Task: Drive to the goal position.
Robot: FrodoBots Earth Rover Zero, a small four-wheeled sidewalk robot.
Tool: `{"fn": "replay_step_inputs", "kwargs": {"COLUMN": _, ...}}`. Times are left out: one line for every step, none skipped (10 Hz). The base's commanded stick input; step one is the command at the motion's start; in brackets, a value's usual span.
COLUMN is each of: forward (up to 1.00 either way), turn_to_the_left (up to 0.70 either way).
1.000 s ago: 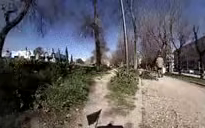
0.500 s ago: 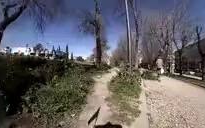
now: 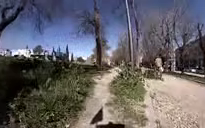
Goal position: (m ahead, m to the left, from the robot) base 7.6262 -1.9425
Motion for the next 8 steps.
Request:
{"fn": "replay_step_inputs", "kwargs": {"forward": 0.85, "turn_to_the_left": 0.0}}
{"fn": "replay_step_inputs", "kwargs": {"forward": 0.85, "turn_to_the_left": 0.0}}
{"fn": "replay_step_inputs", "kwargs": {"forward": 0.97, "turn_to_the_left": 0.0}}
{"fn": "replay_step_inputs", "kwargs": {"forward": 1.0, "turn_to_the_left": 0.0}}
{"fn": "replay_step_inputs", "kwargs": {"forward": 1.0, "turn_to_the_left": 0.0}}
{"fn": "replay_step_inputs", "kwargs": {"forward": 1.0, "turn_to_the_left": 0.0}}
{"fn": "replay_step_inputs", "kwargs": {"forward": 1.0, "turn_to_the_left": 0.0}}
{"fn": "replay_step_inputs", "kwargs": {"forward": 1.0, "turn_to_the_left": 0.0}}
